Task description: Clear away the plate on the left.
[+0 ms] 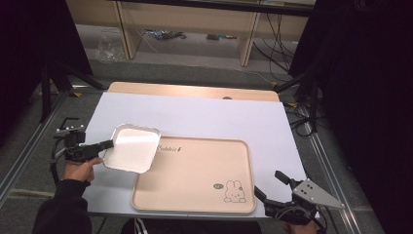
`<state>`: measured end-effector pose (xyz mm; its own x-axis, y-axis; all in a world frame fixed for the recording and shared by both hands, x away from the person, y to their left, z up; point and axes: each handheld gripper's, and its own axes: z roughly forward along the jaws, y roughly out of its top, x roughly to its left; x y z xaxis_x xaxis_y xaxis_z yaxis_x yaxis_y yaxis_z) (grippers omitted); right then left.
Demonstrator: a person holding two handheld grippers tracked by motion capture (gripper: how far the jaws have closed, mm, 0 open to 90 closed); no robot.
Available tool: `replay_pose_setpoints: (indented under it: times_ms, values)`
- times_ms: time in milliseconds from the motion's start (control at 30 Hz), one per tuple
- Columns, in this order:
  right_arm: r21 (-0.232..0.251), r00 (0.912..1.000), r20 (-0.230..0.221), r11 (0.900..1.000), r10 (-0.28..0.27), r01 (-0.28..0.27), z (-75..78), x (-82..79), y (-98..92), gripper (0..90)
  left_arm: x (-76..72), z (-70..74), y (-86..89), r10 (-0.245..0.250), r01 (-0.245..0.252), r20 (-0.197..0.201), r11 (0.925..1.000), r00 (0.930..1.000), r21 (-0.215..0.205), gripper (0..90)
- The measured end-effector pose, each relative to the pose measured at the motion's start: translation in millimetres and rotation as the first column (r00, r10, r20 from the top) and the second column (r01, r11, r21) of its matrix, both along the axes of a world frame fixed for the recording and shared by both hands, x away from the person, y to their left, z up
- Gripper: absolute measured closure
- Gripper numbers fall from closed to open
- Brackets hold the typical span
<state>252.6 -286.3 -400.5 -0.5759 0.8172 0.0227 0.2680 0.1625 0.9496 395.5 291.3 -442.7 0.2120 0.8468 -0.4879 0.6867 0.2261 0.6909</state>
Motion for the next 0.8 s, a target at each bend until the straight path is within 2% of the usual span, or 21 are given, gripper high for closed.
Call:
replay_pose_setpoints:
  times_ms: [133, 233, 433, 567, 633, 700, 800]
  values:
    - [-0.004, 1.0, -0.001, 1.0, -0.005, 0.005, 0.2, -0.4, 0.0, 15.2, 0.4, 1.7, -13.5, -0.024, 0.024, 0.005, 0.9994, 0.9997, 0.024, 88.1]
    - [0.003, 1.0, -0.002, 1.0, -0.005, 0.005, 0.0, -0.4, 0.0, 15.2, 2.3, 1.4, -27.5, -0.062, 0.062, 0.002, 0.9979, 0.9981, 0.019, 88.1]
    - [0.002, 1.0, -0.002, 1.0, -0.003, 0.003, -0.1, -0.2, 0.0, 15.2, 4.0, 0.7, -47.4, -0.104, 0.104, 0.001, 0.9941, 0.9946, 0.031, 88.1]
    - [0.001, 1.0, -0.003, 1.0, -0.002, 0.002, -0.1, -0.2, 0.1, 15.2, 4.9, -1.4, -66.4, -0.154, 0.155, -0.005, 0.9876, 0.988, 0.029, 88.1]
    - [0.006, 1.0, -0.007, 1.0, -0.003, 0.003, -0.2, -0.4, 0.5, 15.2, 4.9, -1.8, -70.0, -0.165, 0.165, -0.008, 0.9859, 0.9863, 0.028, 88.1]
    - [-0.005, 1.0, 0.0, 1.0, -0.006, 0.006, 0.0, -0.1, -0.4, 15.2, 4.2, -3.4, -81.4, -0.2, 0.2, -0.01, 0.9792, 0.9797, 0.031, 88.1]
    - [-0.004, 1.0, -0.001, 1.0, -0.006, 0.006, 0.0, -0.2, -0.4, 15.2, 2.8, -5.1, -92.6, -0.225, 0.225, -0.017, 0.9739, 0.9742, 0.027, 88.1]
